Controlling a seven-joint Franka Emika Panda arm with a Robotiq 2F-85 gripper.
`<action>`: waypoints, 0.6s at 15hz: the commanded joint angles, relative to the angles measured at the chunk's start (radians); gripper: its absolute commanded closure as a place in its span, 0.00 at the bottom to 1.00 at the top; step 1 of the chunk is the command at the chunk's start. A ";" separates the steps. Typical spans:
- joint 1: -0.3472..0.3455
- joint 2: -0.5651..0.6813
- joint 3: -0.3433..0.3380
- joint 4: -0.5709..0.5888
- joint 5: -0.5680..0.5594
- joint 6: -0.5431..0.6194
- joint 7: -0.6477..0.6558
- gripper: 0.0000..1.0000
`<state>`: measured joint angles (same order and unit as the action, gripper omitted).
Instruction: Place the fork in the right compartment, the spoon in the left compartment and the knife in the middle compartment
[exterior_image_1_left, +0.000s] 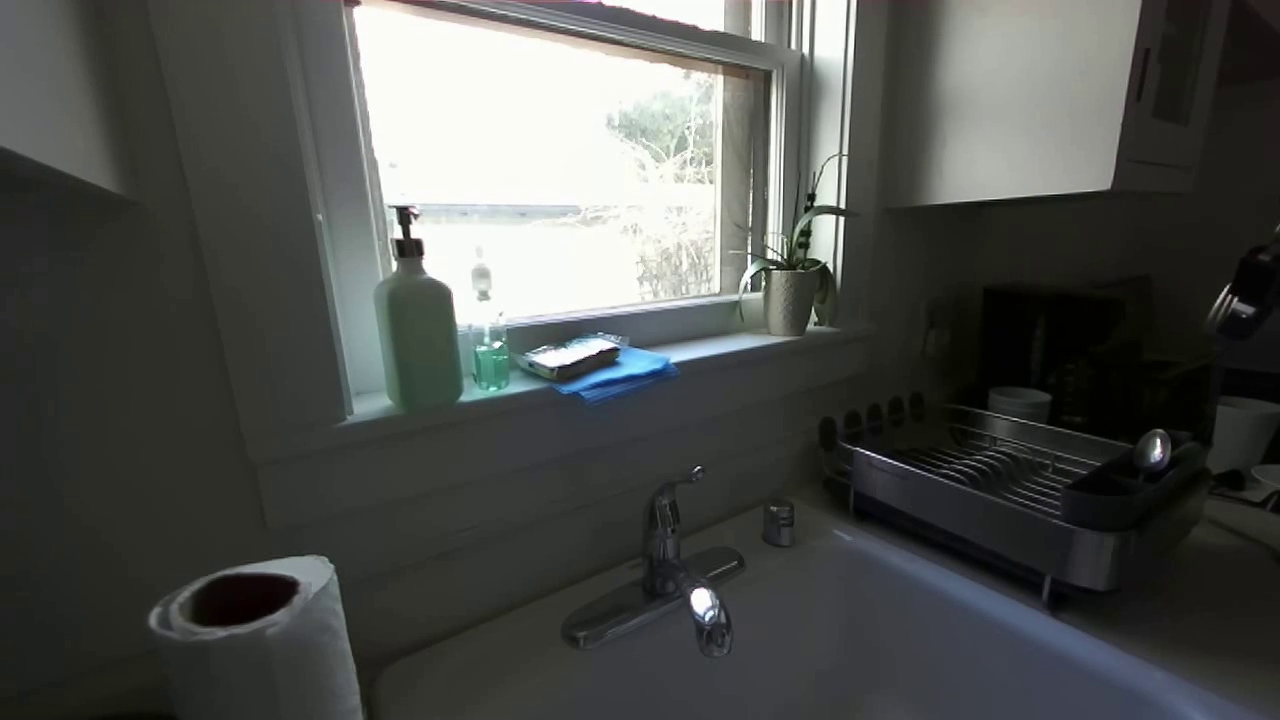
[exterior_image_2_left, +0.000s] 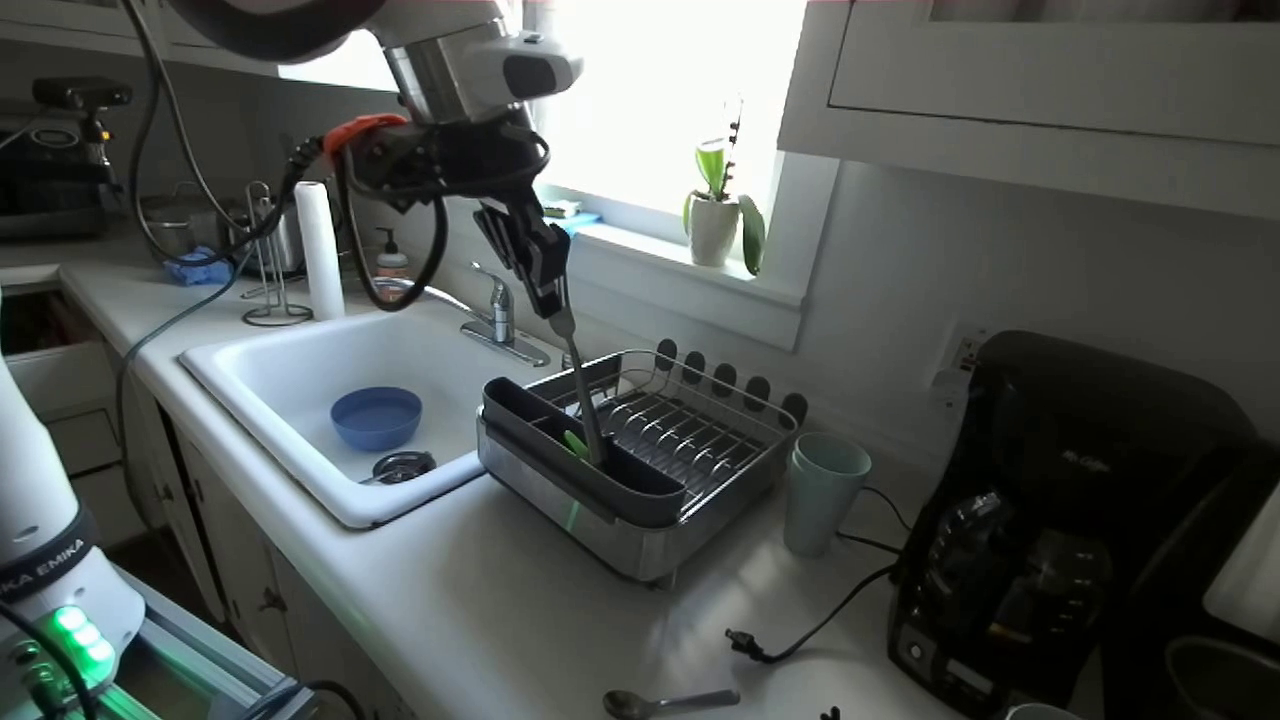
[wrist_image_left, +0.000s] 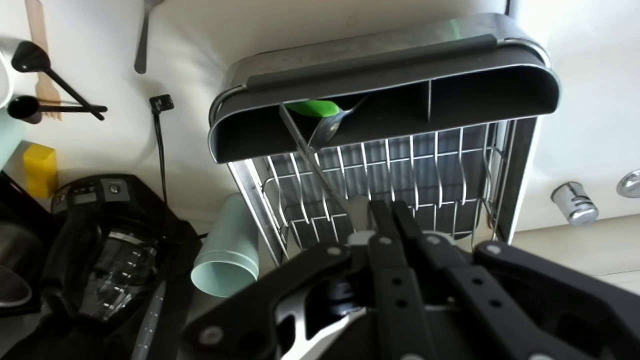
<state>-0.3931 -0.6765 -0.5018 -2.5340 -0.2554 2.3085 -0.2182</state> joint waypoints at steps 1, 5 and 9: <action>0.005 0.046 -0.029 0.043 0.041 0.011 -0.064 0.99; 0.044 0.093 -0.090 0.069 0.107 0.030 -0.152 0.99; 0.095 0.115 -0.153 0.086 0.187 0.076 -0.259 0.99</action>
<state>-0.3442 -0.5909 -0.6059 -2.4825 -0.1348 2.3579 -0.3942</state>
